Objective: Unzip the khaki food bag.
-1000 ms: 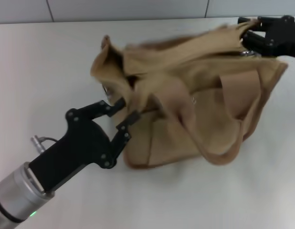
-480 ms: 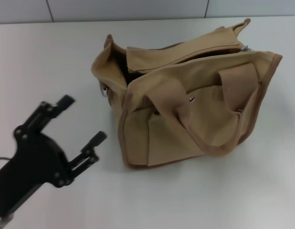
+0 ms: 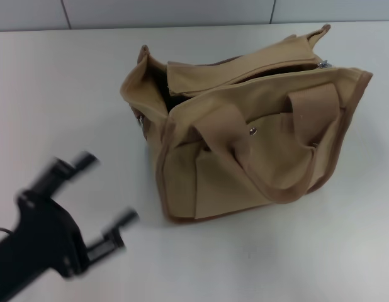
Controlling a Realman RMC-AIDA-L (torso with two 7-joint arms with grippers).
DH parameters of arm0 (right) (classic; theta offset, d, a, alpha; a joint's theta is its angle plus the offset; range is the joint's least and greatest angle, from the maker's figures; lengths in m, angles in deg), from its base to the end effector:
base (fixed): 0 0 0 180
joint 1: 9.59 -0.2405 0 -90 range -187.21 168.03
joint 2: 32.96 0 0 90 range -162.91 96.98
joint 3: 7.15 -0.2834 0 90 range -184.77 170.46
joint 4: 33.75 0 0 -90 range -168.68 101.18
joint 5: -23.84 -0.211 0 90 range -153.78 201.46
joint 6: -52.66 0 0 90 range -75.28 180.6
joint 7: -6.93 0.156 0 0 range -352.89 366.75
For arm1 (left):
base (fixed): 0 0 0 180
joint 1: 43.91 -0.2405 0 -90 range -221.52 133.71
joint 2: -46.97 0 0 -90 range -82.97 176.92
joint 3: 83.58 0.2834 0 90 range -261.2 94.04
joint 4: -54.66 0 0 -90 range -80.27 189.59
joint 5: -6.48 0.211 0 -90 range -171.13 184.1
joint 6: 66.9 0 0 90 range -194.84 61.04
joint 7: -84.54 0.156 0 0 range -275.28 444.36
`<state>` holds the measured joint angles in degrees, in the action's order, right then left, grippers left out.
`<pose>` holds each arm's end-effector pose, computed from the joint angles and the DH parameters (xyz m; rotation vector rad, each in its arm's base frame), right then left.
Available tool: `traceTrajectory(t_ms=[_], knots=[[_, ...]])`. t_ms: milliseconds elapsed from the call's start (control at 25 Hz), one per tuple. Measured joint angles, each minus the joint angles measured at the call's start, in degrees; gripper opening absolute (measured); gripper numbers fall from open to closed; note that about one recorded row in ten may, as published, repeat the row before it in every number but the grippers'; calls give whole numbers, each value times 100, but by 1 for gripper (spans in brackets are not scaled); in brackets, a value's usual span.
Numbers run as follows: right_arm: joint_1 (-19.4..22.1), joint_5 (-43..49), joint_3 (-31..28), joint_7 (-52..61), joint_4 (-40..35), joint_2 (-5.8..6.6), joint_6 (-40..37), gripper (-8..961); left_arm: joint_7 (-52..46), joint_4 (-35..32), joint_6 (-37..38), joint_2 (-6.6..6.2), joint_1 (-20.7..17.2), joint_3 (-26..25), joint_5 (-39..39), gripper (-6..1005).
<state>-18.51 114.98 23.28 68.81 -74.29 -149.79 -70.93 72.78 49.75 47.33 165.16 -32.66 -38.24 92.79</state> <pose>0.3123 0.2030 0.0712 -2.3872 0.1768 1.3005 -0.3087 0.1789 -0.0377 -2.1623 0.0585 -1.2146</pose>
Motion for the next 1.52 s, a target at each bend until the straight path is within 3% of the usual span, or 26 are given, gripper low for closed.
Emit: traceTrajectory(t_ms=[160, 320, 520, 1520], knots=[[-103, 1414, 8, -606, -25, -47, -10, 840, -697, -600, -166, -21, 92, 648, 418, 818], [-258, 2244, -37, -966, 9, -206, 310, 840, -1322, -683, -816, 14, 420, 849, 691, 818], [-437, 2322, -41, -992, 253, -218, 754, 840, -1487, -634, -1330, 35, 591, 1026, 725, 818], [-576, 2335, -72, -1007, 458, -235, 921, 840, -1379, -678, -1358, 47, 606, 1179, 730, 818]])
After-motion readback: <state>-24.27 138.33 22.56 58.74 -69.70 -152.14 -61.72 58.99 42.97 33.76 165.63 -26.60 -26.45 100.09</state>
